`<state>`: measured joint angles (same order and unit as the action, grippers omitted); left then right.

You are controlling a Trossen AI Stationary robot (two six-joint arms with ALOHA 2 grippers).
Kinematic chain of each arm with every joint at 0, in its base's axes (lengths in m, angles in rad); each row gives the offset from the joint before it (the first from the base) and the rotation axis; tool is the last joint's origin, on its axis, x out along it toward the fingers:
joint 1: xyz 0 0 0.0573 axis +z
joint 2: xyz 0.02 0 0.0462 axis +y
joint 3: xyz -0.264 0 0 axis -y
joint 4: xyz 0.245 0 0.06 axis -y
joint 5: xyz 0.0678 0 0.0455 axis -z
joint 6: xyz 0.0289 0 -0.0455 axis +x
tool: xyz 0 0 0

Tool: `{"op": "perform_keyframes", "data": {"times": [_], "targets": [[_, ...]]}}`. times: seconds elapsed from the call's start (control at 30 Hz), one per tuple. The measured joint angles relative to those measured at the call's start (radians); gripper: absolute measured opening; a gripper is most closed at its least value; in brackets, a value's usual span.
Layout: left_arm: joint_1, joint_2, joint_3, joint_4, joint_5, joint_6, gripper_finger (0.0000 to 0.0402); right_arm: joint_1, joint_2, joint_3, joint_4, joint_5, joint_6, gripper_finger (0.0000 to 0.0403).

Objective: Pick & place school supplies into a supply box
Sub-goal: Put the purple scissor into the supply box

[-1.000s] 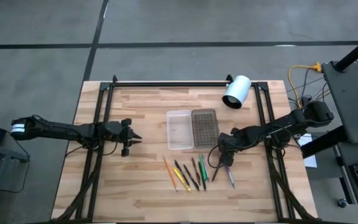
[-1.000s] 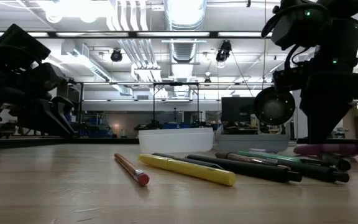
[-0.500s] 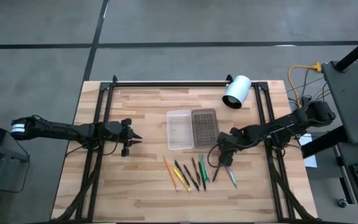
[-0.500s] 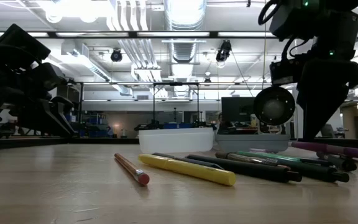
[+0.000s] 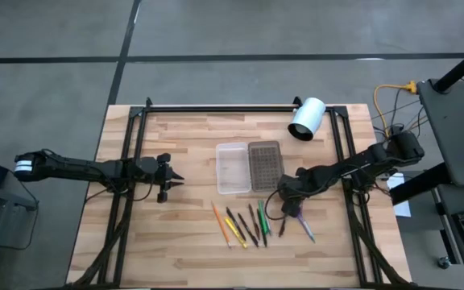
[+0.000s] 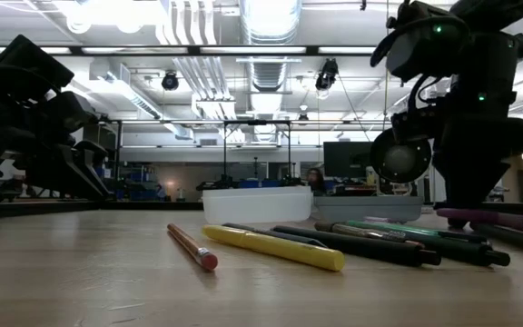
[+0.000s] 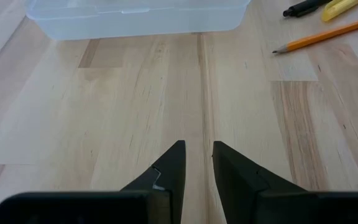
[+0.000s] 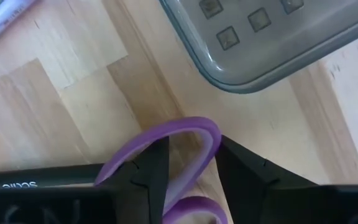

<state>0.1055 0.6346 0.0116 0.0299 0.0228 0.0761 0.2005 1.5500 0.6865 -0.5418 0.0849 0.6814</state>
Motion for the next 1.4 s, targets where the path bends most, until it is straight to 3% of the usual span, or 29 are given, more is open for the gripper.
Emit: {"op": "perform_keyframes", "data": {"times": [0.3, 0.6, 0.8, 1.1, 1.4], "targets": [[0.000, 0.000, 0.000, 0.000, 0.000, 0.000, 0.0066, -0.001, -0.061, -0.010, -0.012, -0.003, -0.004, 0.0021], [0.000, 0.000, 0.000, 0.000, 0.000, 0.000, 0.0066, 0.000, -0.194, -0.006, -0.060, -0.015, -0.010, 0.0016], [0.000, 0.000, 0.000, 0.000, 0.000, 0.000, 0.0066, 0.000, -0.243, 0.062, -0.025, 0.022, -0.100, 0.0015], [0.000, 0.000, 0.000, 0.000, 0.000, 0.000, 0.0066, -0.023, -0.212, 0.176, 0.219, 0.101, -0.294, 0.0014], [0.000, 0.000, 0.000, 0.000, 0.000, 0.000, 0.0066, -0.155, -0.101, 0.286, 0.480, 0.153, -0.426, 0.0013]]}}
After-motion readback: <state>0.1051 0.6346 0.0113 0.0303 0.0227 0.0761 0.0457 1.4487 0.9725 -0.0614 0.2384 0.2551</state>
